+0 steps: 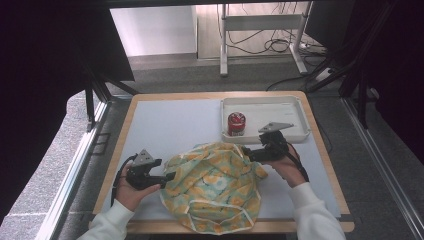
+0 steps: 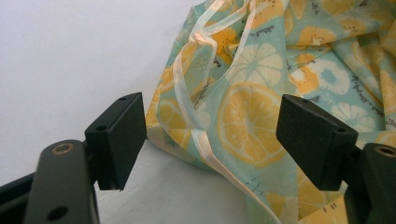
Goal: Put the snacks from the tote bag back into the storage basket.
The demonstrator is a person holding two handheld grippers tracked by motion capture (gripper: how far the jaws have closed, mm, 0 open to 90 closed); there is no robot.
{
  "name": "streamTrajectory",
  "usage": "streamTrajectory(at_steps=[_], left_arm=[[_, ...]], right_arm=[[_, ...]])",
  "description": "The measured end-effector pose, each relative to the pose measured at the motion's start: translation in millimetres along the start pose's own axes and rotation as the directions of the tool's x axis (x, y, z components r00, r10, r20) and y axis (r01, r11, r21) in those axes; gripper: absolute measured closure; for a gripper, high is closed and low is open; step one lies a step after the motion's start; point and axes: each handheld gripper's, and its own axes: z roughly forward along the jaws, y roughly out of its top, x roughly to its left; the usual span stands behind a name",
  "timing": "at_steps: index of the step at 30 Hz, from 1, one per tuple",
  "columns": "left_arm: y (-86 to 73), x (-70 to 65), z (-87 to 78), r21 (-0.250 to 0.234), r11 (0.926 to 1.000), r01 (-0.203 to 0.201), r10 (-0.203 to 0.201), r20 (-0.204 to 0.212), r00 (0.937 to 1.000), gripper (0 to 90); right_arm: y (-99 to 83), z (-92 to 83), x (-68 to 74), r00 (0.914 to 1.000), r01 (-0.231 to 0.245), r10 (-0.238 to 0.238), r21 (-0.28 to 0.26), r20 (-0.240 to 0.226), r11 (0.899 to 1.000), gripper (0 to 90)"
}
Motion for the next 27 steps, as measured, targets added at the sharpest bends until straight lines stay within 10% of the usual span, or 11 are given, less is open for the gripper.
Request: streamTrajectory(at_steps=[14, 27], left_arm=[[0.8, -1.4, 2.4, 0.006, 1.0, -0.007, 0.007, 0.005, 1.0, 24.8], [3.4, -2.5, 4.3, 0.001, 0.9999, -0.014, 0.014, 0.017, 0.9998, 24.8]], right_arm=[[-62.3, -29.9, 4.0, 0.9998, -0.019, 0.019, -0.005, -0.003, 1.0, 17.5], [-68.1, -37.6, 0.2, 0.9989, -0.047, 0.046, -0.062, -0.003, 0.997, 18.0]])
